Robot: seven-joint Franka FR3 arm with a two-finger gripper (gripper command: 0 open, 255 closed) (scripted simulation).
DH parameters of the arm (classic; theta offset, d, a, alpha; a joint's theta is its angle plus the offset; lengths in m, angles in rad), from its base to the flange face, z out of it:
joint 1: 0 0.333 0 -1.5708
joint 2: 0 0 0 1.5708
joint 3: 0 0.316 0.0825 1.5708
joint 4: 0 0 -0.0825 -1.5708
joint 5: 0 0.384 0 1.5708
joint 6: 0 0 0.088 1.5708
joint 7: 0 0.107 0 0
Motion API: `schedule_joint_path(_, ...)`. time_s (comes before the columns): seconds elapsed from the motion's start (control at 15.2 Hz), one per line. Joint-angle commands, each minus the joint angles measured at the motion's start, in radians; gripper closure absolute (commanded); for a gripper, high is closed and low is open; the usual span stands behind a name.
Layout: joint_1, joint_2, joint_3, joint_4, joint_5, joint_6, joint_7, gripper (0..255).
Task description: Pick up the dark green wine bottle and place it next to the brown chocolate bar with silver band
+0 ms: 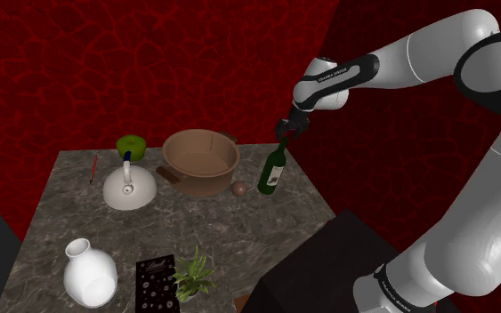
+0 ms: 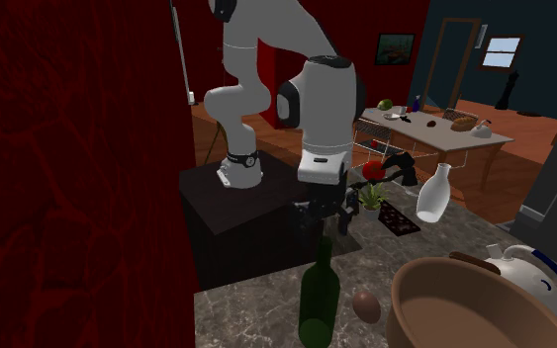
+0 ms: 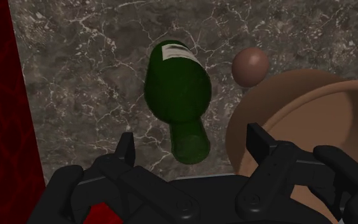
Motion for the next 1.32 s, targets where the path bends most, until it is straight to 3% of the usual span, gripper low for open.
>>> schedule_joint_path(0.0, -0.002, 0.019, 0.002, -0.001, 0.006, 0.02, -0.004, 0)
schedule_joint_path(0.2, -0.005, 0.056, 0.006, -0.004, 0.017, 0.059, -0.012, 0)
schedule_joint_path(0.73, -0.005, 0.056, 0.006, -0.004, 0.017, 0.059, -0.012, 0)
schedule_joint_path(0.79, -0.005, 0.056, 0.006, -0.004, 0.017, 0.059, -0.012, 255)
schedule_joint_path(1.25, -0.005, 0.056, 0.006, -0.004, 0.017, 0.06, -0.012, 255)
